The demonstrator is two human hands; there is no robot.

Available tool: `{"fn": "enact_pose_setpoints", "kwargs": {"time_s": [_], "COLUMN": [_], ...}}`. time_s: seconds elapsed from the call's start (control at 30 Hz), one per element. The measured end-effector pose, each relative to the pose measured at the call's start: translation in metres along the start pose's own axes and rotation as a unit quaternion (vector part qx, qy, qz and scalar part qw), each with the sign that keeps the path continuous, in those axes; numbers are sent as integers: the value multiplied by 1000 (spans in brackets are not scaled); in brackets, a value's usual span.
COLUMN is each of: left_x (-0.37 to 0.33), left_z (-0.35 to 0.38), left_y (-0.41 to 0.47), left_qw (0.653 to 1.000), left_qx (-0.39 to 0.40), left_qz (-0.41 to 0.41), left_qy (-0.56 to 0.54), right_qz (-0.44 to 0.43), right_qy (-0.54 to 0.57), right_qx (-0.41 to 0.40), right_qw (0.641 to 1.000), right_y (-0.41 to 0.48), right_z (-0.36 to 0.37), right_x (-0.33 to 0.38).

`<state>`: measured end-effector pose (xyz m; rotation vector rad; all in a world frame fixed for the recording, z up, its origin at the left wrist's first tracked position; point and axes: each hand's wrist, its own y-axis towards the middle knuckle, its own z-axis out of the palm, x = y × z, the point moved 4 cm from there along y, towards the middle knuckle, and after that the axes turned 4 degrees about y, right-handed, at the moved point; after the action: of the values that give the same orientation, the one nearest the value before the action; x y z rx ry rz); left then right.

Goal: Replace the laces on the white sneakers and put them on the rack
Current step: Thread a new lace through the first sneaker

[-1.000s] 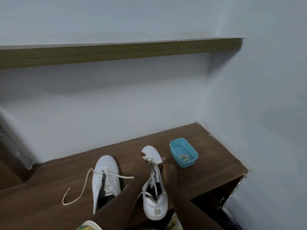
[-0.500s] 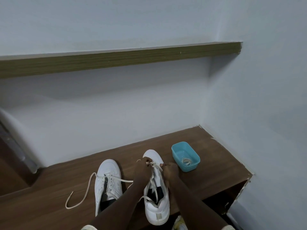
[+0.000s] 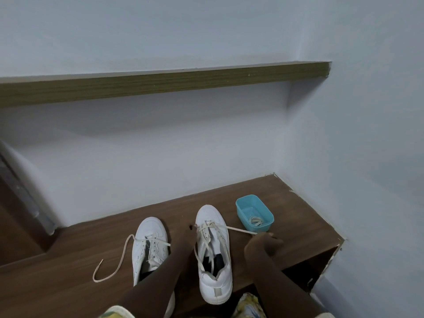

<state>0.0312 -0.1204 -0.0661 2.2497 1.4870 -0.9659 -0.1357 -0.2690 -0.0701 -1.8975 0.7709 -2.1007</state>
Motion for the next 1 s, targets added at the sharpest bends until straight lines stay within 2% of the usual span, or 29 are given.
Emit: {"fn": "enact_pose_setpoints", "kwargs": {"time_s": [0.1, 0.17, 0.2, 0.27, 0.37, 0.43, 0.5, 0.63, 0.83, 1.0], "left_x": [0, 1, 1, -1, -1, 0, 0, -7, -14, -10], "left_z": [-3, -4, -5, -6, -7, -7, -9, -15, -9, -12], "left_y": [0, 0, 1, -1, 0, -1, -1, 1, -1, 1], "left_qw": [1000, 1000, 1000, 999, 998, 998, 999, 998, 991, 991], "left_qx": [13, 20, 21, 30, 50, 51, 38, 1, 62, 28], "left_qz": [-3, -1, 5, 12, 22, 31, 36, 60, 111, 115], "left_qy": [7, 10, 10, 14, 11, 11, 10, 19, 41, 56], "right_qz": [-31, -92, -143, -240, -325, -352, -382, -408, -349, -316], "right_qy": [20, -44, -110, -237, -390, -454, -499, -533, -556, -590], "right_qx": [35, 106, 153, 247, 357, 379, 372, 305, 243, 198], "right_qw": [999, 989, 972, 908, 784, 725, 683, 675, 714, 716], "right_y": [-9, -11, -14, -22, -36, -40, -42, -45, -36, -21], "right_z": [7, 21, 29, 45, 61, 66, 68, 62, 50, 31], "right_x": [11, 10, 11, 10, -1, -9, -15, -10, 0, 4]}}
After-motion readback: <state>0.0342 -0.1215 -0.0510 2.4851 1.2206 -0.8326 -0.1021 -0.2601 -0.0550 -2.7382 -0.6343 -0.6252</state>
